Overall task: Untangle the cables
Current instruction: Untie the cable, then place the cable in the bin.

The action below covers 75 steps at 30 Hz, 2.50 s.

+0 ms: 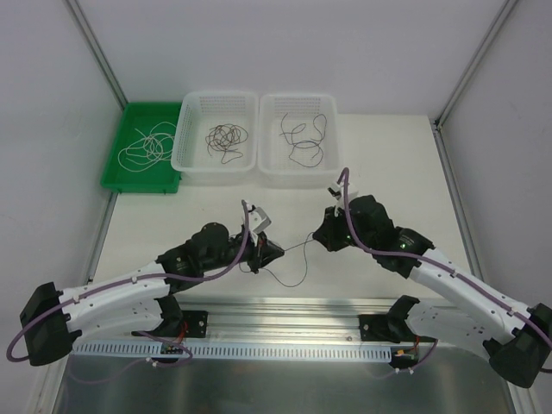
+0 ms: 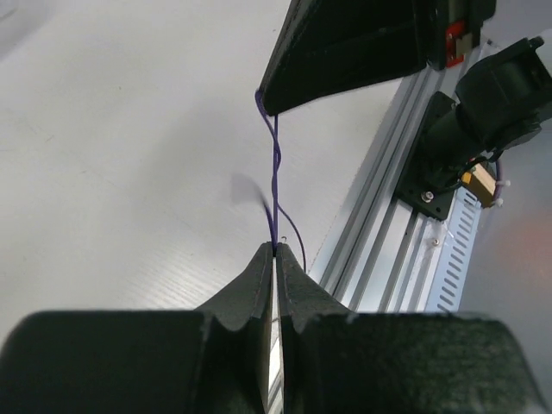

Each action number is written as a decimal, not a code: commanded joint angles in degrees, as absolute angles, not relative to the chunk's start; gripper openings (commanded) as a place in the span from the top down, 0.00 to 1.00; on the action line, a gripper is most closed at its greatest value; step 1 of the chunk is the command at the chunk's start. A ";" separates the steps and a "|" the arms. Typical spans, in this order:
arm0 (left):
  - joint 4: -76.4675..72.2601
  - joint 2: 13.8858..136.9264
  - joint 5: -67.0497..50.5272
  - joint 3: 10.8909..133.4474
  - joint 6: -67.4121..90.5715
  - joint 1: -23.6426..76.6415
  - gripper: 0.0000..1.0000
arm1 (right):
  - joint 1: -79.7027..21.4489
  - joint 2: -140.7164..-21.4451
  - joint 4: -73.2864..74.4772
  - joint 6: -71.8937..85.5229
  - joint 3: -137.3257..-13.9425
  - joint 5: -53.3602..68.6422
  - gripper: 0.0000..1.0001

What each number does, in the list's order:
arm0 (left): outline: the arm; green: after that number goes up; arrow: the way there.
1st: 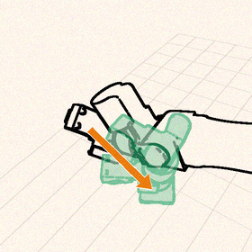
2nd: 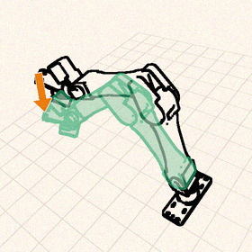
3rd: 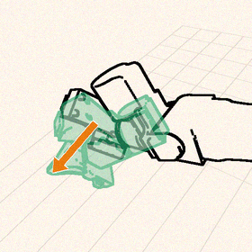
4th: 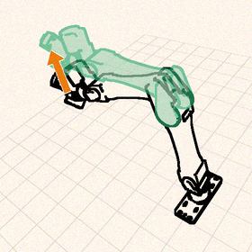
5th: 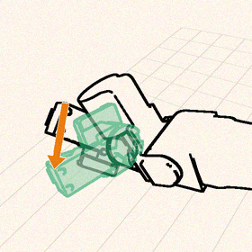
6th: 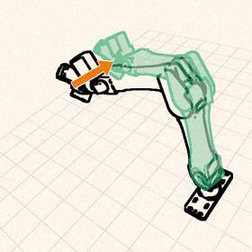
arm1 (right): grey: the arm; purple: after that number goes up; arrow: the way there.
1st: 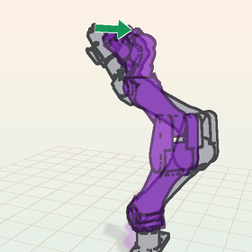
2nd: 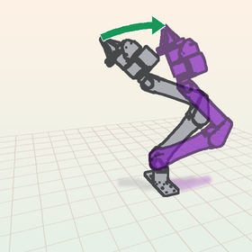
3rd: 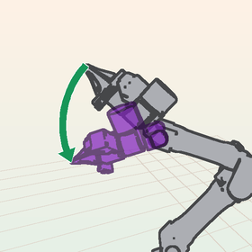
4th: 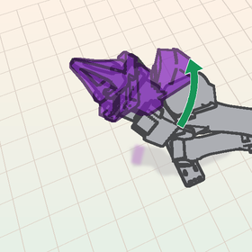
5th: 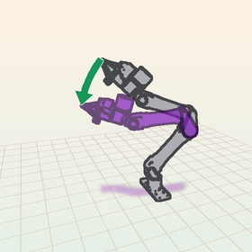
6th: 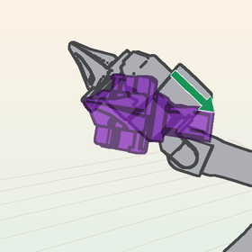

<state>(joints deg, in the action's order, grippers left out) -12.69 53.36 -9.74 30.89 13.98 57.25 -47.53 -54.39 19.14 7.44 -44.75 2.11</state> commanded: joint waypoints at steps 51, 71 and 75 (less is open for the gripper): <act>24.87 44.30 -3.17 39.64 13.01 13.80 0.01 | -23.20 -106.72 19.59 -11.43 -108.93 1.56 0.31; 24.79 41.40 -2.82 38.67 13.10 13.62 0.01 | -33.13 -90.06 13.45 17.75 -59.49 -11.15 0.38; 24.79 41.05 -2.46 38.67 13.01 13.54 0.01 | -34.54 -95.71 11.88 19.07 -60.91 -13.97 0.44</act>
<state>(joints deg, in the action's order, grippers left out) 24.80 42.00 -3.81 39.29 13.96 14.15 -34.13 -93.23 15.55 15.62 -58.13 -9.28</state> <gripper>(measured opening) 0.992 0.564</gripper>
